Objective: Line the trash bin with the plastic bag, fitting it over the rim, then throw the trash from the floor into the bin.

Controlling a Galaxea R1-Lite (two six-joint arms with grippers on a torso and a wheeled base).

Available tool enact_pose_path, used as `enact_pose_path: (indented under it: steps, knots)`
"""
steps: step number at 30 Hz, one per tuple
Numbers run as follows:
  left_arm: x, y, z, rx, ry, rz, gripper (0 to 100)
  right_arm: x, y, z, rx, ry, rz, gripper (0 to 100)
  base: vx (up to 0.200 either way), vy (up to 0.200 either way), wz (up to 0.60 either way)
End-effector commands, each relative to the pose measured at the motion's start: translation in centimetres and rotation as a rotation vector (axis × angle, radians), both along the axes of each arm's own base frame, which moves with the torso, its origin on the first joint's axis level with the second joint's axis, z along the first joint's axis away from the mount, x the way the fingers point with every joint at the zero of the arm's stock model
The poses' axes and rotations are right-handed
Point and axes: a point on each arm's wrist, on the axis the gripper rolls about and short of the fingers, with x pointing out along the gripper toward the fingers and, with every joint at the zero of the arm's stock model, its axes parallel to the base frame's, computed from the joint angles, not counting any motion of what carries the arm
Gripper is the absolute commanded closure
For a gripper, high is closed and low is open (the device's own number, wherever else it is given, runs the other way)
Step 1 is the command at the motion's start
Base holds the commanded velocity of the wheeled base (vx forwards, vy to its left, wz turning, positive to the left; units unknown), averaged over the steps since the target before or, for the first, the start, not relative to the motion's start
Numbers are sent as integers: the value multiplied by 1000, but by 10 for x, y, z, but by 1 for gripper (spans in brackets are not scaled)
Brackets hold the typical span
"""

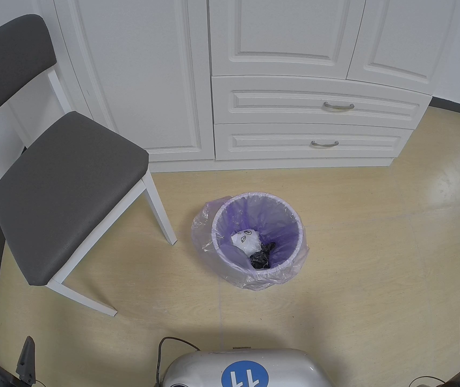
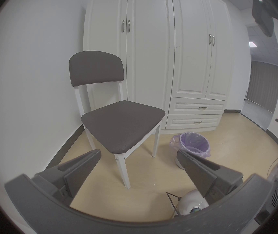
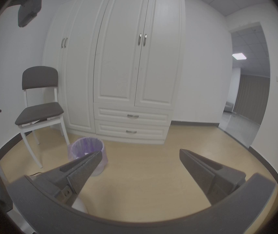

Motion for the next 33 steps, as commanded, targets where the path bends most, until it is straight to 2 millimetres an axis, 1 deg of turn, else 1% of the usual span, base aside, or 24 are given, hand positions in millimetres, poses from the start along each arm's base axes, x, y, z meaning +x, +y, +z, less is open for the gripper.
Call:
enact_pose_path:
  steps: [1,8,9,10,25,27,30,33]
  knots:
    - [0,0,-5,-2,5,2,0,1,0,-11,13,62,20,0,0,0,0]
    - [0,0,-5,-1,5,2,0,1,1,-12,44,75,59,0,0,0,0]
    - [0,0,-5,2,5,2,0,1,2,-17,85,115,95,0,0,0,0]
    - [0,0,-5,2,5,2,0,1,2,-17,87,127,100,0,0,0,0]
    - [0,0,-4,-8,-6,14,0,1,2,-18,144,131,83,0,0,0,0]
    - [0,0,-4,21,-3,5,0,1,1,-18,144,132,75,0,0,0,0]
    - [0,0,-4,4,-4,11,0,1,1,-18,145,132,73,0,0,0,0]
    - [0,0,-5,32,0,3,0,1,1,-18,145,132,72,0,0,0,0]
